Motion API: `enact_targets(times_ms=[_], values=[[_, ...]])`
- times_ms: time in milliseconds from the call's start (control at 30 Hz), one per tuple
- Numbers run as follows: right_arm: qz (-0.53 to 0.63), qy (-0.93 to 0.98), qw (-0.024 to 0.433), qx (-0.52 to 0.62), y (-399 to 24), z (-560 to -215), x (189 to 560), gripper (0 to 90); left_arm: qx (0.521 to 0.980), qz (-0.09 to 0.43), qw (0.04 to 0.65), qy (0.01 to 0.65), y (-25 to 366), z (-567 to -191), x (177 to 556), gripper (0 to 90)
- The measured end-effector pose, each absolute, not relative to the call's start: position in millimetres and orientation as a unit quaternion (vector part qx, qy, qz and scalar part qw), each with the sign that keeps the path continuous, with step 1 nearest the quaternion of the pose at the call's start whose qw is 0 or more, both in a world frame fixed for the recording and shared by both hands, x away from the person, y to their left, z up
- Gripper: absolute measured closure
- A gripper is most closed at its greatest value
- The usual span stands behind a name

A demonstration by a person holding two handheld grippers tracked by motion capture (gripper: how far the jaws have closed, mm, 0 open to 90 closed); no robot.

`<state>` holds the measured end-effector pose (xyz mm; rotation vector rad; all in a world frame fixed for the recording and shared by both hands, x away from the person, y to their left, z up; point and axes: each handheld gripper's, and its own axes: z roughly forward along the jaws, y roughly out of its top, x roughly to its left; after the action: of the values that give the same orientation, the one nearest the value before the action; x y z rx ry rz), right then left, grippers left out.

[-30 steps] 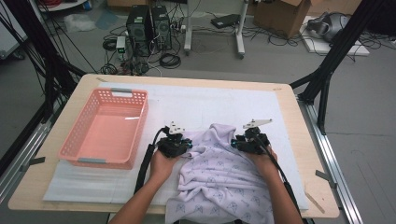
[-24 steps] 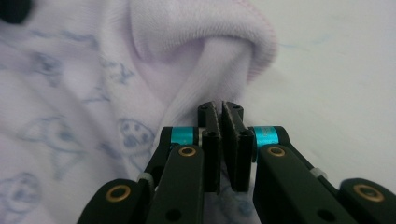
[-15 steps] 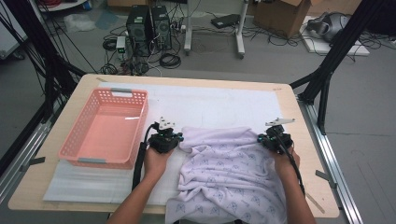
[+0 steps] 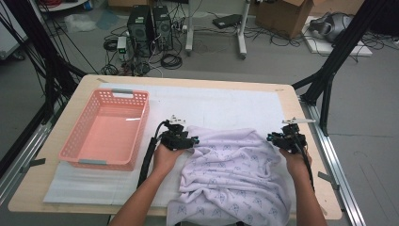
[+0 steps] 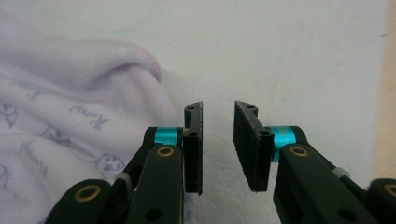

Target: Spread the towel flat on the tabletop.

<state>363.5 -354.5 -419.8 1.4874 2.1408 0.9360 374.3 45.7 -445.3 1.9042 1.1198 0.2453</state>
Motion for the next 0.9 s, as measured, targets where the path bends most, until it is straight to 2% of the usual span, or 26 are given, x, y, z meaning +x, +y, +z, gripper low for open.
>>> enact_targets(times_ms=[67, 100, 133, 167, 200, 400, 567, 633, 733, 800, 900], values=[[0.328, 0.770, 0.179, 0.517, -349, -423, 366, 71.2, 0.778, 0.108, 0.431, 0.444, 42, -448, 374, 51.8], [0.328, 0.776, 0.175, 0.509, -345, -424, 366, 70.2, 0.787, 0.129, 0.418, 0.434, 40, -448, 372, 57.0], [0.329, 0.782, 0.170, 0.501, -340, -426, 367, 68.8, 0.790, 0.132, 0.415, 0.431, 40, -447, 372, 68.2], [0.331, 0.785, 0.166, 0.497, -338, -427, 367, 67.8, 0.789, 0.115, 0.416, 0.437, 43, -447, 373, 84.3], [0.334, 0.788, 0.161, 0.491, -336, -427, 367, 66.7, 0.782, 0.100, 0.422, 0.447, 46, -447, 374, 87.8], [0.351, 0.801, 0.126, 0.469, -326, -429, 367, 59.3, 0.762, 0.130, 0.434, 0.463, 70, -436, 372, 88.7], [0.360, 0.800, 0.129, 0.463, -313, -432, 374, 52.0, 0.747, 0.150, 0.442, 0.474, 82, -430, 369, 88.7], [0.364, 0.797, 0.141, 0.461, -308, -430, 377, 53.4, 0.749, 0.151, 0.439, 0.472, 83, -431, 369, 88.6], [0.377, 0.791, 0.136, 0.463, -306, -430, 383, 59.1, 0.753, 0.148, 0.439, 0.468, 84, -435, 368, 88.6], [0.362, 0.801, 0.132, 0.459, -301, -432, 387, 59.1, 0.752, 0.142, 0.446, 0.464, 85, -438, 367, 88.4], [0.406, 0.771, 0.136, 0.471, -309, -427, 389, 60.3, 0.754, 0.136, 0.443, 0.466, 87, -442, 366, 88.3]])
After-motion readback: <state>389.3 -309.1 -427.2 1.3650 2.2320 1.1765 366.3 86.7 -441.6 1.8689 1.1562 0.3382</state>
